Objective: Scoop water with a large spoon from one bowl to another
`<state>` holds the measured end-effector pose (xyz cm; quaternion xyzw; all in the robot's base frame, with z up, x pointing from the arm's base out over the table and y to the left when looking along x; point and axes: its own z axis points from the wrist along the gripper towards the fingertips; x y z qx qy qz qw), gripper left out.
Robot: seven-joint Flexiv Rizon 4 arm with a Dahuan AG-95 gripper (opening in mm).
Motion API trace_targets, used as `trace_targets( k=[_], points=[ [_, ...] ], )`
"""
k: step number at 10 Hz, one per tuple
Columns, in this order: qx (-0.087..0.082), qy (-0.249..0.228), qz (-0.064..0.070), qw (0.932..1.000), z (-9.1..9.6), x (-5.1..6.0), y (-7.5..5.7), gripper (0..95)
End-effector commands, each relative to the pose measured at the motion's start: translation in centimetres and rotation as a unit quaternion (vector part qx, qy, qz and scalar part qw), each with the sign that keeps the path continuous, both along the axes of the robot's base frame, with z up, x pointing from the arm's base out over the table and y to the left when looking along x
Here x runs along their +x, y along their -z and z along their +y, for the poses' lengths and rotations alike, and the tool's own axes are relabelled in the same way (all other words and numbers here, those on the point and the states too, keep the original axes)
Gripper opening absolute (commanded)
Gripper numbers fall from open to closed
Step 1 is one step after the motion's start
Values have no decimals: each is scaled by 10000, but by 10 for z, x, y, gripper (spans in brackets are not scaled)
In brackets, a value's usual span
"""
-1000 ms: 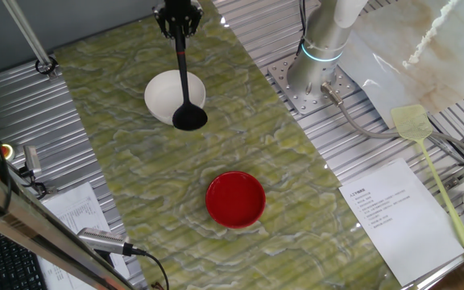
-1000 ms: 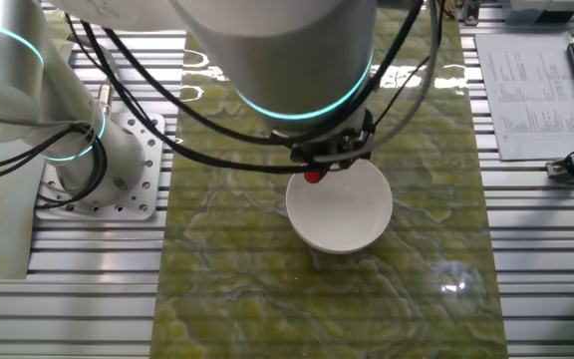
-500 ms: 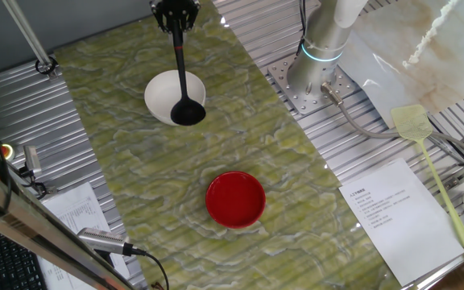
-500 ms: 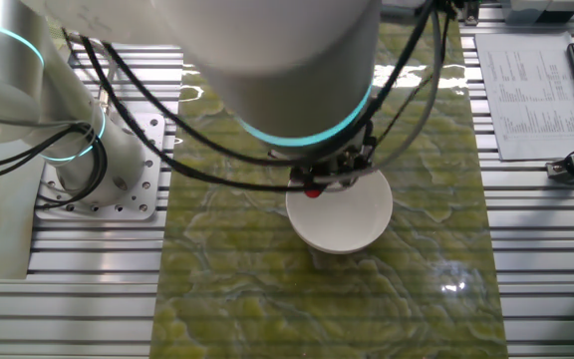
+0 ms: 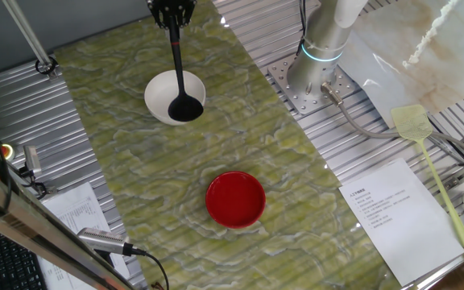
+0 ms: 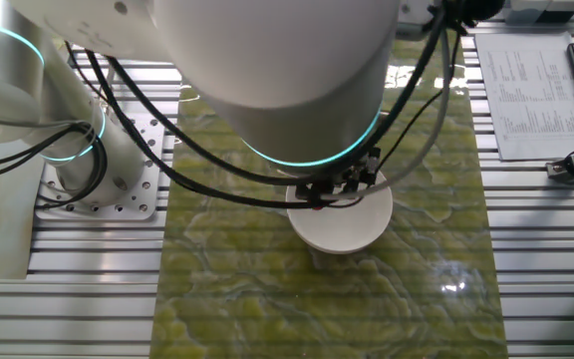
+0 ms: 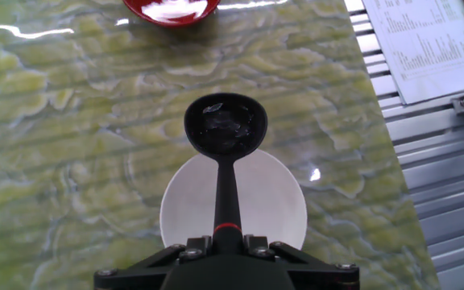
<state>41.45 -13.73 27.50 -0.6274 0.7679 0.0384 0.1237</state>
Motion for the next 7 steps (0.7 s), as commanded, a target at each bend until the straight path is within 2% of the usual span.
trace_targets(
  k=[1, 7],
  points=[
    [-3, -13, 1, 10000, -3, 0, 1, 0],
    [-12, -98, -8, 10000, -20, 4, 1, 0]
  ],
)
